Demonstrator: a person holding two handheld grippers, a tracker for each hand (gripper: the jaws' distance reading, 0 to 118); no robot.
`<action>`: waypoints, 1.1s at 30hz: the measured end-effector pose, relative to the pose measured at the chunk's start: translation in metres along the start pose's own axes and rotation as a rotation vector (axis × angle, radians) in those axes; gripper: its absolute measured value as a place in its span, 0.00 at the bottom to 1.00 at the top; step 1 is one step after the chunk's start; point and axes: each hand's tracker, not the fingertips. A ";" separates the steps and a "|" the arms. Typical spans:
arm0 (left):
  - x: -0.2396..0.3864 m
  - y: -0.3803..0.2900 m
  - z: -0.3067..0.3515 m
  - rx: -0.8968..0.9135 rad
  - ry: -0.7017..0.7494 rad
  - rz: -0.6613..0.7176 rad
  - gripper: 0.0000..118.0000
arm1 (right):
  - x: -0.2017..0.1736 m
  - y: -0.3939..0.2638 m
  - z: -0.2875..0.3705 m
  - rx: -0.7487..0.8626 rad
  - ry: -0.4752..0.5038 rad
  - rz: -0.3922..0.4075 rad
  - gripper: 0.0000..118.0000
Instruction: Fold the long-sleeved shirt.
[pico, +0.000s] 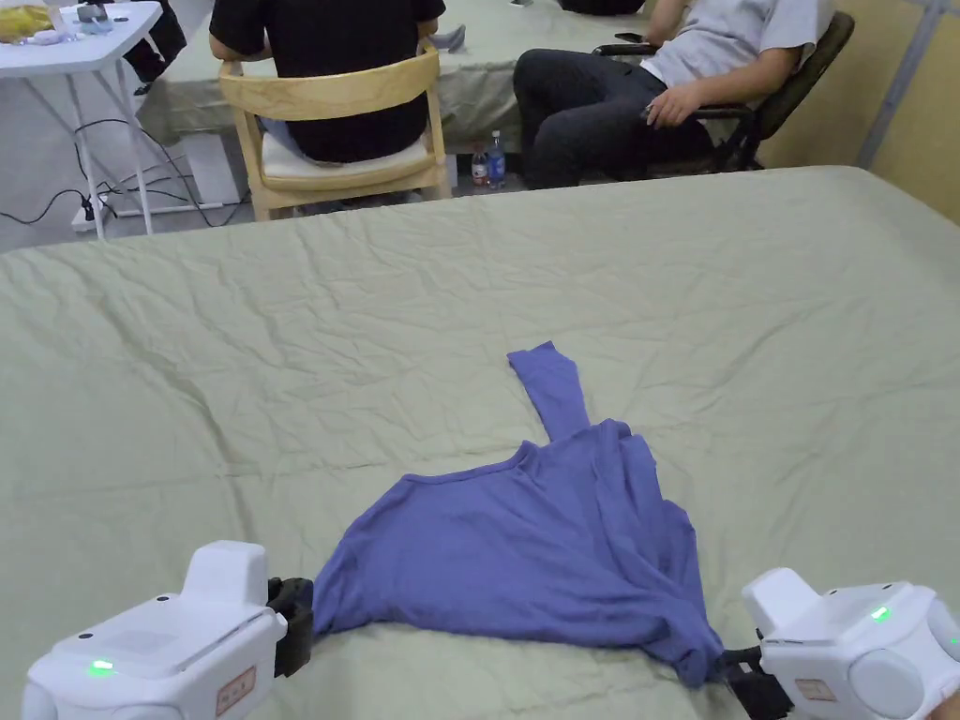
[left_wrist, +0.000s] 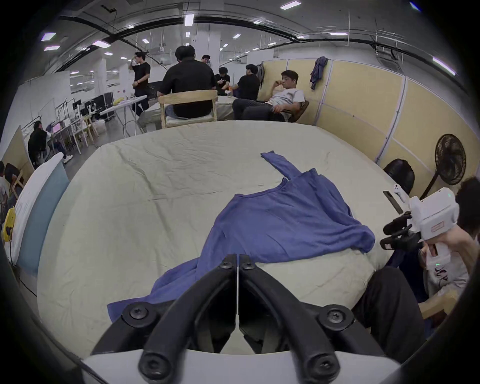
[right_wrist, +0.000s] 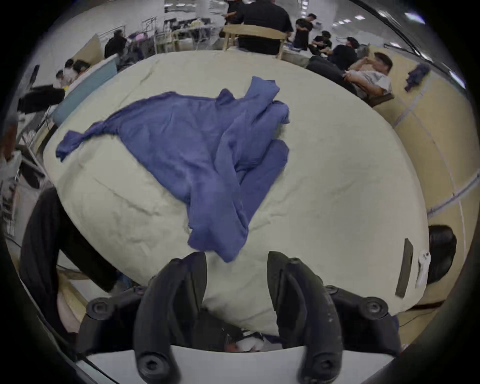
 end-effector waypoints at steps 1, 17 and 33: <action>-0.001 0.000 -0.002 -0.007 -0.001 0.005 0.00 | -0.001 0.003 -0.008 -0.020 0.002 0.009 0.44; -0.016 0.003 -0.032 -0.079 0.011 0.012 0.00 | -0.002 0.017 -0.060 -0.056 0.107 -0.129 0.08; -0.053 0.058 -0.194 -0.333 -0.068 -0.092 0.53 | 0.009 0.019 -0.076 -0.076 0.139 -0.117 0.08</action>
